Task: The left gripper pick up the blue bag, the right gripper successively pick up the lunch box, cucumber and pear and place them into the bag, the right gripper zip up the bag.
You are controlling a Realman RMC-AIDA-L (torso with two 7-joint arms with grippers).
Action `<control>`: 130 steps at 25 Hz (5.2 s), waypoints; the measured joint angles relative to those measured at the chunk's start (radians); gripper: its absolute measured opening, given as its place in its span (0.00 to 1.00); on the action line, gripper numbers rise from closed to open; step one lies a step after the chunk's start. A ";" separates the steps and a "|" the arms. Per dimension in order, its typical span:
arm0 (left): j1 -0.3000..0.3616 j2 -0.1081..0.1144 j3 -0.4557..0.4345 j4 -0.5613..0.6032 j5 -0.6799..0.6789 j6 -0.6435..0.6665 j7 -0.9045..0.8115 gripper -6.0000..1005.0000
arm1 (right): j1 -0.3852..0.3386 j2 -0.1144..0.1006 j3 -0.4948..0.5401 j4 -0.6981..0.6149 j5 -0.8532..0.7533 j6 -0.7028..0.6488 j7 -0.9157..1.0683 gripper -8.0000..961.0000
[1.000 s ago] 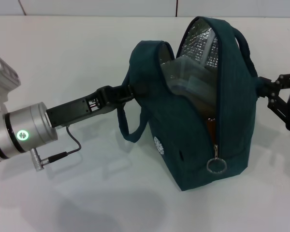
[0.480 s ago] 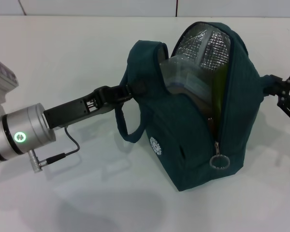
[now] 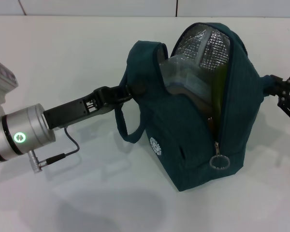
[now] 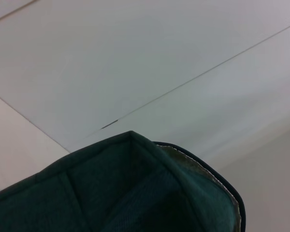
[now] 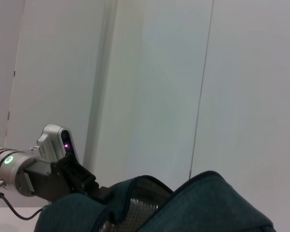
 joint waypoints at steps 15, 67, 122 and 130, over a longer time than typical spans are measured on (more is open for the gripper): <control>0.000 0.002 -0.009 0.000 -0.002 -0.003 0.002 0.05 | 0.020 0.002 -0.004 0.024 0.014 0.009 -0.004 0.09; 0.012 0.008 -0.009 0.009 -0.002 -0.036 0.002 0.06 | 0.018 -0.003 0.073 0.123 -0.339 -0.332 -0.051 0.56; 0.010 0.006 -0.011 0.009 -0.015 -0.038 0.003 0.06 | 0.143 0.015 -0.195 0.336 -0.133 -0.036 -0.055 0.54; 0.010 0.006 -0.011 0.009 -0.014 -0.038 0.003 0.06 | 0.143 0.017 -0.220 0.346 -0.104 -0.019 -0.055 0.54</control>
